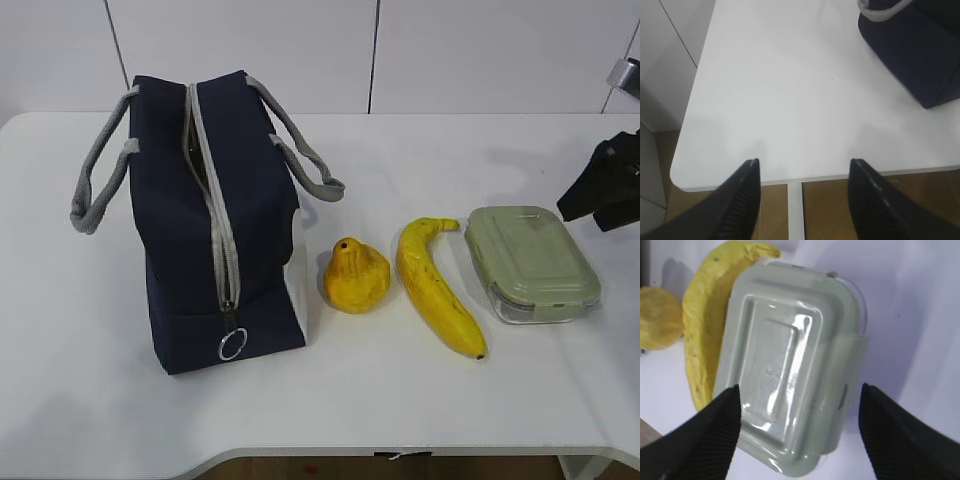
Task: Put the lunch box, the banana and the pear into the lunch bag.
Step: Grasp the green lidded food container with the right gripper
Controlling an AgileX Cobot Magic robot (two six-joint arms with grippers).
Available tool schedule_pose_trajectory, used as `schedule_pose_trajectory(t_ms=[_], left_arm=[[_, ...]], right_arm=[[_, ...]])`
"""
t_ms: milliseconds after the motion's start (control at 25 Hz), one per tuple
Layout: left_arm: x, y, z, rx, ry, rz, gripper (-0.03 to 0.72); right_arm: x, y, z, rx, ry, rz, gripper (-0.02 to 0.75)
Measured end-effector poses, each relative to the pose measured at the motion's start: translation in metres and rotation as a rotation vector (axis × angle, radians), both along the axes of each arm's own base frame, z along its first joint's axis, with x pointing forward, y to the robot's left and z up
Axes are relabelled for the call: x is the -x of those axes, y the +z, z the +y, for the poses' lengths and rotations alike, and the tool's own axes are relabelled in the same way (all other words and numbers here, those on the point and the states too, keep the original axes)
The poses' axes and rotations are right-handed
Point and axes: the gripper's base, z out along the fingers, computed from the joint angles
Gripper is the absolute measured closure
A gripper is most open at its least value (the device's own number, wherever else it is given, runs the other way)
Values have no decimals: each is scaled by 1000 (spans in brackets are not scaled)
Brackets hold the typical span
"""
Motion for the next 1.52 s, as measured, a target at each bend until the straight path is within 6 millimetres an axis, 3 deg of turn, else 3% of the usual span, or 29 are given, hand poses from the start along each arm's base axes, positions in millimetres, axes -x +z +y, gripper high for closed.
schedule_pose_trajectory(t_ms=[360,800,1080,1520], left_arm=[[0,0,0,0,0,0,258],[0,0,0,0,0,0,258],[0,0,0,0,0,0,258],[0,0,0,0,0,0,258]], right_arm=[[-1,2,2,-19,41,-46,161],[4,-1,-17,-60,-2,-73,161],[5,-27,-14,-106,12,-24,161],[0,-49,-16,-153,8,-4,161]])
